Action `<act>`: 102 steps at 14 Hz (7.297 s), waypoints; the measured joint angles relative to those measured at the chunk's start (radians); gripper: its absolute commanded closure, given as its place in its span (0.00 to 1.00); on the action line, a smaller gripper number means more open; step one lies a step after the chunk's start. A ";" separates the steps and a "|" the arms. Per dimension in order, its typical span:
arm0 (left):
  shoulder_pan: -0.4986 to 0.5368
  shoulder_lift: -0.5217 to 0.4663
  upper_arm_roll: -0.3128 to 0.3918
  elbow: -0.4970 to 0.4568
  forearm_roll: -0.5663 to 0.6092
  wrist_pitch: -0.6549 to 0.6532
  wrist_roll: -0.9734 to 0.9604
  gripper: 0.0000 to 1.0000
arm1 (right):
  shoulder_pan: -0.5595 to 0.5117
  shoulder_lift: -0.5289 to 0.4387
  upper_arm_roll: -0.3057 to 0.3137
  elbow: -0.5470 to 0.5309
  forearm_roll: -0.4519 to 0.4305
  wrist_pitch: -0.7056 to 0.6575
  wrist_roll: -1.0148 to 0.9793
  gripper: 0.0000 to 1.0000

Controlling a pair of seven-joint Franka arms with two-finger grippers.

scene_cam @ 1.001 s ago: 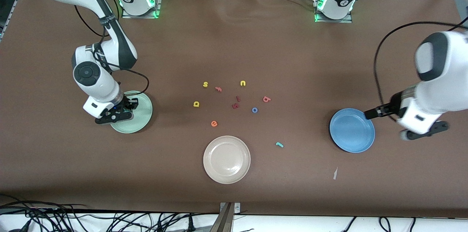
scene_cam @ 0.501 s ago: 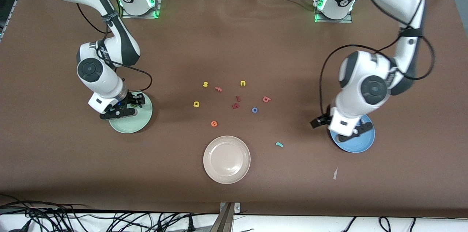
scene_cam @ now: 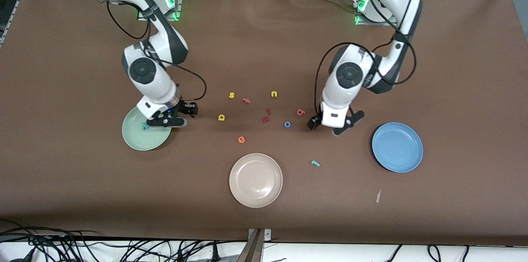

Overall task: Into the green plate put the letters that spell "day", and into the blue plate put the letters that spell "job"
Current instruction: 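Release the y on the green plate while the left gripper reaches the letters, then grasp pink b with the left gripper while the right gripper grasps yellow a, then carry the b toward the blue plate while the right gripper places the a, then open the left gripper over the blue plate to release the b, then move the left gripper to the cyan l and grasp it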

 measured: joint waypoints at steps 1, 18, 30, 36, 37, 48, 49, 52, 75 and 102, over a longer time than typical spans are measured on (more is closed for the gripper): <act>-0.028 0.000 0.000 -0.017 0.000 0.024 -0.054 0.00 | 0.032 0.019 0.000 0.012 0.000 0.011 0.046 0.25; -0.099 0.130 0.005 0.027 0.055 0.093 -0.449 0.25 | 0.277 0.209 -0.127 0.147 -0.012 0.133 0.270 0.65; -0.132 0.139 0.003 0.030 0.055 0.093 -0.551 0.45 | 0.263 0.139 -0.185 0.170 -0.029 0.019 0.131 0.76; -0.133 0.138 0.004 0.031 0.054 0.082 -0.559 0.78 | 0.093 0.003 -0.193 0.091 -0.029 -0.067 -0.184 0.75; -0.133 0.137 0.004 0.031 0.054 0.080 -0.560 0.85 | 0.053 -0.016 -0.194 0.065 -0.029 -0.067 -0.245 0.74; -0.034 0.098 0.024 0.193 0.055 -0.234 -0.342 1.00 | -0.056 -0.089 -0.179 -0.035 0.001 -0.045 -0.380 0.01; 0.001 0.080 0.025 0.204 0.055 -0.261 -0.271 1.00 | -0.056 -0.091 -0.179 -0.035 0.001 -0.044 -0.379 0.00; 0.101 0.039 0.031 0.206 0.059 -0.357 -0.026 1.00 | -0.056 -0.102 -0.176 -0.026 0.005 -0.043 -0.364 0.00; 0.275 0.121 -0.009 0.329 0.064 -0.252 0.170 0.00 | -0.065 -0.301 -0.254 0.492 0.205 -0.873 -0.402 0.00; 0.130 0.534 -0.009 0.788 0.019 -0.172 -0.383 0.14 | -0.055 -0.300 -0.290 0.507 0.207 -0.920 -0.546 0.00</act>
